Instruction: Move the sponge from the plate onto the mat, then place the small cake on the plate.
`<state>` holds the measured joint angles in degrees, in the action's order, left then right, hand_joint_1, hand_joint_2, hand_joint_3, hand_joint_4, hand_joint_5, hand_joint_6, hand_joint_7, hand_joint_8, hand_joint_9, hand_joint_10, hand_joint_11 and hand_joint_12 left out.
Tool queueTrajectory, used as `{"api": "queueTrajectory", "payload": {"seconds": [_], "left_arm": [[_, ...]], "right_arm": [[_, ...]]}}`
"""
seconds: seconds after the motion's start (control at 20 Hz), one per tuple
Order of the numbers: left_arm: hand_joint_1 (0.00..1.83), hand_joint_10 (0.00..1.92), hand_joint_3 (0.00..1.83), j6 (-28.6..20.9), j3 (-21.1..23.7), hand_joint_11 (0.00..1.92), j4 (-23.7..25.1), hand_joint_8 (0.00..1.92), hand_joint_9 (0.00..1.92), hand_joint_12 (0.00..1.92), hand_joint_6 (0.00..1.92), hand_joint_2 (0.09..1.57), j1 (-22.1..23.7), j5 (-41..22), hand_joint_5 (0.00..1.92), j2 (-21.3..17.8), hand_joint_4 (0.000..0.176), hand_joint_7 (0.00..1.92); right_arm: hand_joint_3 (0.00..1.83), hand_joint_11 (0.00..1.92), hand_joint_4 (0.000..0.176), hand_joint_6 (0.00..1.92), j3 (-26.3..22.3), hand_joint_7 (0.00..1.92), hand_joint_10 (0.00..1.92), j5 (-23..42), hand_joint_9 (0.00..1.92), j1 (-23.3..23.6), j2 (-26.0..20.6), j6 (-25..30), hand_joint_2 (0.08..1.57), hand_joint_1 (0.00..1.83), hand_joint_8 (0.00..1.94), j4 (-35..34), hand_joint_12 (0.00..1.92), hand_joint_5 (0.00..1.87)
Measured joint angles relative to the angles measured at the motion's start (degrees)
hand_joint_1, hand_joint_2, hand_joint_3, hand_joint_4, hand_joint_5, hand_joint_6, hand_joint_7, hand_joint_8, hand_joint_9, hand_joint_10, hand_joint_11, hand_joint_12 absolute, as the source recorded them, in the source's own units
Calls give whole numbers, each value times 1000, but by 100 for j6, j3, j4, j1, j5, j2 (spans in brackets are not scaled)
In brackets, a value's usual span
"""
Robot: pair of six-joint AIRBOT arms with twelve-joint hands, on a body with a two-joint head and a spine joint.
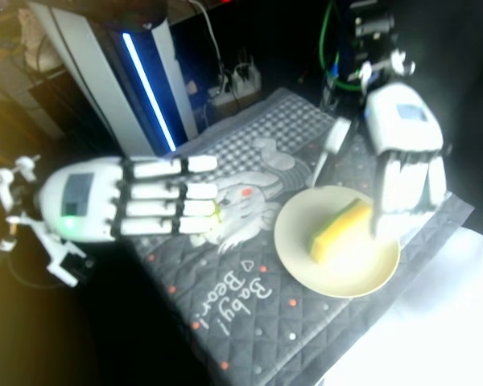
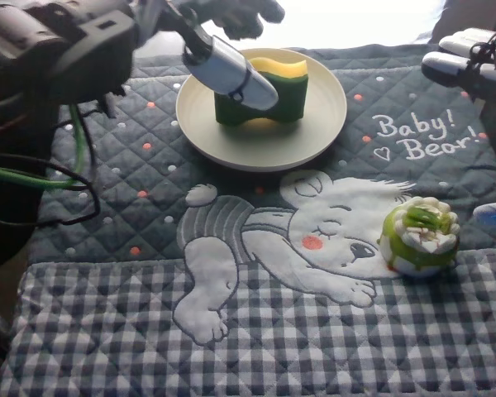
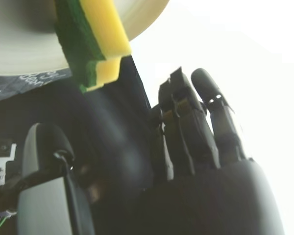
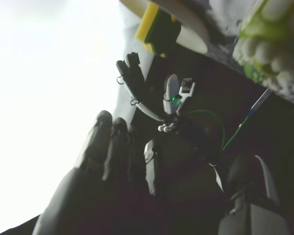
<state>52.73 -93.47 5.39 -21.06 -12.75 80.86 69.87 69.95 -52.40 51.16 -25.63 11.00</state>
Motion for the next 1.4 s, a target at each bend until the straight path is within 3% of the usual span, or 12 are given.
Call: {"api": "queueTrajectory", "payload": {"seconds": [0.05, 0.1, 0.15, 0.35, 0.45, 0.6, 0.7, 0.75, 0.85, 1.15, 1.3, 1.4], "left_arm": [[878, 13, 3, -2, -85, 292, 0, 6, 793, 955, 9, 986, 0, 90, 745, 63, 0, 835], [1050, 42, 11, -2, -203, 498, -2, 9, 966, 1024, 641, 1047, 0, 144, 1014, 136, 36, 1011], [1207, 36, 0, 0, -437, 492, -59, 1160, 1011, 1210, 826, 1130, 0, 240, 1029, 264, 0, 887], [1221, 3, 0, -22, -636, 408, -173, 1123, 931, 1094, 1050, 1149, -13, 319, 1001, 409, 0, 826], [1233, 3, 0, -4, -404, 426, -168, 992, 935, 903, 959, 1114, -15, 251, 1056, 293, 0, 914], [1266, 113, 0, -9, 118, 578, -146, 1270, 1146, 1247, 445, 1103, 15, -48, 1171, -92, 0, 920], [1277, 659, 0, -4, 625, 751, -101, 1094, 1102, 1350, 519, 1081, 83, -549, 1123, -638, 0, 1045], [1257, 721, 1, -2, 911, 401, -28, 993, 1033, 1684, 595, 1070, 83, -820, 1117, -931, 0, 1072], [1244, 578, 1, 0, 1572, 449, 153, 849, 1053, 1527, 722, 1062, -42, -1292, 1095, -1574, 10, 1108], [1279, 1214, 0, -225, 3023, 870, 780, 1223, 1002, 1566, 241, 1082, -1032, -1928, 1226, -2922, 0, 1003], [1291, 770, 0, -573, 3182, 769, 951, 994, 1027, 1337, 126, 1035, -1399, -2033, 1338, -3067, 0, 1110], [1275, 1239, 0, -708, 3195, 705, 1034, 1226, 876, 1613, 286, 1093, -1456, -2002, 1205, -3034, 0, 992]], "right_arm": [[5, 136, 145, 0, 9, 0, 7, -2, 23, 0, 2, 11, 1049, 569, 0, 24, 71, 0], [7, 139, 129, 0, 9, 8, 10, 2, 30, 0, 2, 15, 1054, 564, 3, 28, 74, 0], [10, 155, 129, 3, 15, 16, 12, 4, 47, 0, 11, 28, 1074, 518, 4, 42, 90, 10], [4, 155, 149, 13, 42, 28, 9, -7, 56, 0, 59, 118, 1080, 497, 5, 125, 108, 51], [6, 148, 142, 6, 42, 37, 5, 0, 53, 0, 59, 140, 1092, 482, 5, 127, 116, 50], [2, 127, 133, 3, 48, 65, 3, -15, 90, 0, 59, 160, 1100, 532, 2, 111, 230, 65], [0, 21, 121, 0, 50, 78, 1, -46, 115, 0, 61, 181, 1107, 525, 1, 118, 544, 66], [0, 3, 136, 0, 50, 88, 0, -52, 113, 0, 61, 188, 1112, 483, 4, 114, 576, 63], [0, 0, 153, 9, 50, 107, 5, -52, 126, 0, 61, 212, 1095, 512, 8, 109, 582, 89], [5, 0, 146, 0, 48, 129, 0, -46, 119, 0, 59, 249, 1127, 492, 0, 22, 497, 115], [6, 0, 98, 8, 48, 173, 4, -63, 134, 0, 59, 254, 1163, 506, 6, -55, 404, 163], [2, 65, 56, 9, 57, 247, 11, -94, 204, 0, 61, 280, 1176, 617, 8, -66, 442, 241]]}}
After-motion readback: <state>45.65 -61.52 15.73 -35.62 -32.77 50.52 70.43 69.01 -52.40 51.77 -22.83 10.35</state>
